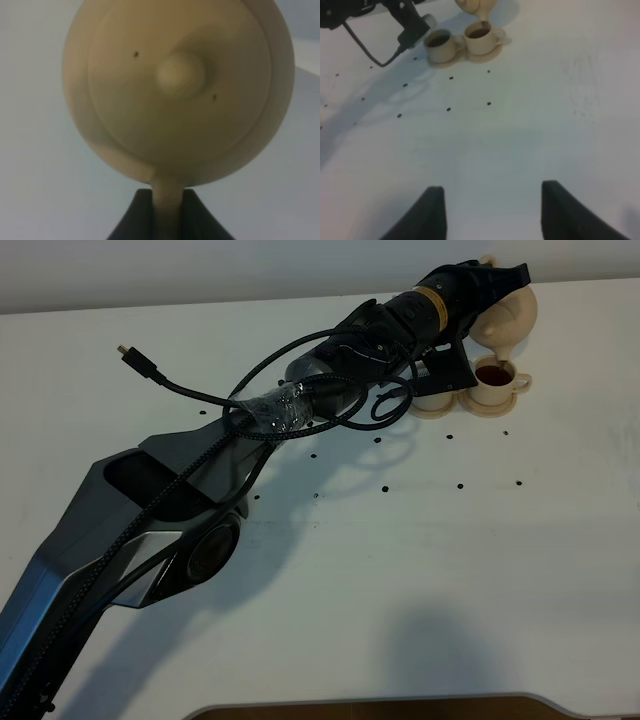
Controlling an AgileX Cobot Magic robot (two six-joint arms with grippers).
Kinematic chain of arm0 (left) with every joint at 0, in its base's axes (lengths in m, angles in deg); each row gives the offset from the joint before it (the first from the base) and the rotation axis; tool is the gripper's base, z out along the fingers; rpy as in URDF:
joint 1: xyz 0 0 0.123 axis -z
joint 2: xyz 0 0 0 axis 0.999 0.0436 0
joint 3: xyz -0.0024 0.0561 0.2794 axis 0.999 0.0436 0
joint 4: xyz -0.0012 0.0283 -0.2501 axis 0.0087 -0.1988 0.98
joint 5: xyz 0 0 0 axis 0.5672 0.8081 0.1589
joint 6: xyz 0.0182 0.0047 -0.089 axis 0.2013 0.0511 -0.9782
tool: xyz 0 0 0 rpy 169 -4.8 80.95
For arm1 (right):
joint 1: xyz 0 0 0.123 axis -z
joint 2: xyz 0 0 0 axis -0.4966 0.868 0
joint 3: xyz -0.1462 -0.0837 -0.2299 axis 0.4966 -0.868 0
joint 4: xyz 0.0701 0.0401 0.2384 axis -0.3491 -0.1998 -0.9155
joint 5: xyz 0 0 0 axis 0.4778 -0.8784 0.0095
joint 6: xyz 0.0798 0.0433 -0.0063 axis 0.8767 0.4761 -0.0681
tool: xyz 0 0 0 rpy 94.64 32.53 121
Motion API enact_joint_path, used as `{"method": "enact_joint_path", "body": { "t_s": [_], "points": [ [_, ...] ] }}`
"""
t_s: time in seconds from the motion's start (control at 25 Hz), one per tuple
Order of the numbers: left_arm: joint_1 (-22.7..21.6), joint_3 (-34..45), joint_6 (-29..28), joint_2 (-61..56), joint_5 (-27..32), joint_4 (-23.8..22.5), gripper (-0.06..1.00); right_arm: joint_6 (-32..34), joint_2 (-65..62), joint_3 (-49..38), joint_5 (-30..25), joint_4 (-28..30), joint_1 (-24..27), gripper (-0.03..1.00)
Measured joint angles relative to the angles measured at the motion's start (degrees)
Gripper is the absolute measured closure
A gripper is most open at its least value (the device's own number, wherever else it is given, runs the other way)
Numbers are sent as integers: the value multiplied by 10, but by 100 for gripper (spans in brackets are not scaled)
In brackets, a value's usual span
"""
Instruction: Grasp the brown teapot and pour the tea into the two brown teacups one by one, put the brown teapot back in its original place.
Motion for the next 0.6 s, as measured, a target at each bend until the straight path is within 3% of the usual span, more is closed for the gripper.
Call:
{"method": "enact_joint_path", "body": {
  "t_s": [0.6],
  "points": [
    [0,0,-1,0,-4,-29,81,0,0,0,0,0,0,52]
  ]
}}
